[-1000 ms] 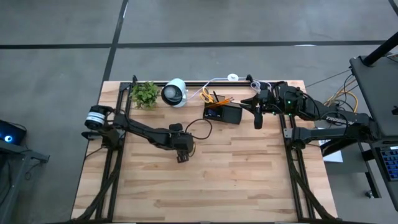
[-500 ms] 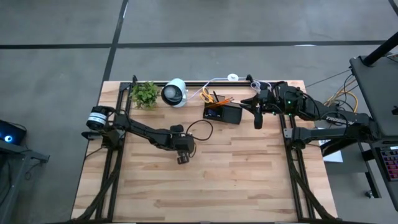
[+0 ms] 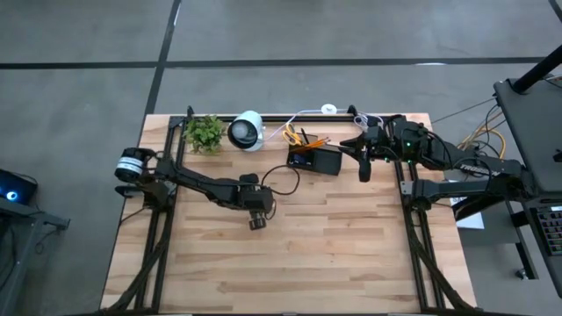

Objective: Pick and place office supplies into organizer
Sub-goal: Put the notepad into the desk organizer

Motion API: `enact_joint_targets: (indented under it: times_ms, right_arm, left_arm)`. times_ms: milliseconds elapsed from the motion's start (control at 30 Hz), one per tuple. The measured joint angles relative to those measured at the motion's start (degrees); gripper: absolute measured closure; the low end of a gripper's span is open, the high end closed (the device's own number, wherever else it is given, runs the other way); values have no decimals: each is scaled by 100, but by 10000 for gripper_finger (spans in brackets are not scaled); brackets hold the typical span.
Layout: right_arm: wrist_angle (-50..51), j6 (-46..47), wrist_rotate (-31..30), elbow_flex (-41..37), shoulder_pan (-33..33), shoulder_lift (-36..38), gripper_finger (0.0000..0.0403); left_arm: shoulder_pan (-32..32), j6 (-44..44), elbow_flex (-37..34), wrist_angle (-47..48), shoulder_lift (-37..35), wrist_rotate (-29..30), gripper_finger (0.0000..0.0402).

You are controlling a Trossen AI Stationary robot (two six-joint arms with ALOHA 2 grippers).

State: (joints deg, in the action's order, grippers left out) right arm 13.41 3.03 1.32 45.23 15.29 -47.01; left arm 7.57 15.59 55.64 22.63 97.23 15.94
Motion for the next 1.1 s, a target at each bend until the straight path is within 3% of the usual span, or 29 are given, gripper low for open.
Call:
enact_joint_targets:
  times_ms: [500,1100]
  right_arm:
    - [-10,28,0,0,-1,-1,346]
    - [10,516,-375,0,-2,59,346]
  left_arm:
    - [-9,-382,31,121,-634,66,401]
    - [-366,-1833,887,-225,-634,281,401]
